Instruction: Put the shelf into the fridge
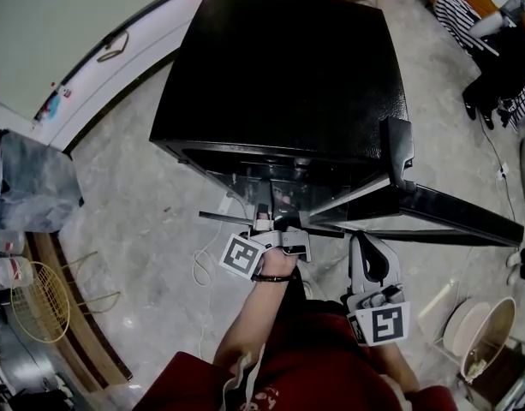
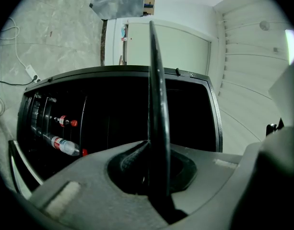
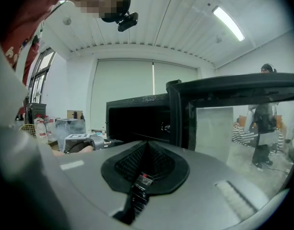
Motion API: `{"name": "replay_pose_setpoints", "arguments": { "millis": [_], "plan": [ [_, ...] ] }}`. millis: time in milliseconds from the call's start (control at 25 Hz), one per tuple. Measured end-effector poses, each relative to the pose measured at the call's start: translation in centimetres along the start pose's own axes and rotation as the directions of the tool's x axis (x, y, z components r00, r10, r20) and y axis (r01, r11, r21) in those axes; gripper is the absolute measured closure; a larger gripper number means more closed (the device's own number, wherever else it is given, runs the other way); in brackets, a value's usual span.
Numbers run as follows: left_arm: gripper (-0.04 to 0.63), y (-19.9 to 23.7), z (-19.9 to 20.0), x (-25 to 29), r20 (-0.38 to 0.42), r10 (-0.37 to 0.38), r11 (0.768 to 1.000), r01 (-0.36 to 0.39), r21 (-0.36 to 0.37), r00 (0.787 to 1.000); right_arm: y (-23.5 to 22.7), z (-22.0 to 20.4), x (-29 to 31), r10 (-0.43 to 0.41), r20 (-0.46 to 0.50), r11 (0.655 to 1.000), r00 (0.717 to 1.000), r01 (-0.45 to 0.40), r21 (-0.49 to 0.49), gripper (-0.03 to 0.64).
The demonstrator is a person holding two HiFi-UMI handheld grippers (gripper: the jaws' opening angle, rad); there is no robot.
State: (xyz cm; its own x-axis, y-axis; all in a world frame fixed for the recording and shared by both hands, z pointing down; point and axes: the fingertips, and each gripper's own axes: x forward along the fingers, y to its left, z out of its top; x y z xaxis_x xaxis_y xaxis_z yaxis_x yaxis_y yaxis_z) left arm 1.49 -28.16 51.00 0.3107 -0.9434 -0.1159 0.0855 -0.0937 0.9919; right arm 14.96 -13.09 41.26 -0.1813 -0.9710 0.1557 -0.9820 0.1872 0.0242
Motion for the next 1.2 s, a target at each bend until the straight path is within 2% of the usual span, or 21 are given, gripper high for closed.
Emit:
{"name": "replay_pose_setpoints", "arguments": {
  "millis": [960, 1200],
  "plan": [
    [0.575, 0.7, -0.5, 7.0, 0.042, -0.023, 1.0, 0.022, 0.016, 0.999, -0.7, -0.5, 0.7, -0.014, 0.0, 0.999, 1.0, 0.014, 0.032, 0.617],
    [0.574, 1.4, -0.4, 8.7, 0.075, 0.032, 0.999, -0.034, 0.029, 0.997, -0.5, -0.7, 0.6, -0.025, -0.013, 0.999, 1.0, 0.025, 0.03, 0.617]
  ]
}}
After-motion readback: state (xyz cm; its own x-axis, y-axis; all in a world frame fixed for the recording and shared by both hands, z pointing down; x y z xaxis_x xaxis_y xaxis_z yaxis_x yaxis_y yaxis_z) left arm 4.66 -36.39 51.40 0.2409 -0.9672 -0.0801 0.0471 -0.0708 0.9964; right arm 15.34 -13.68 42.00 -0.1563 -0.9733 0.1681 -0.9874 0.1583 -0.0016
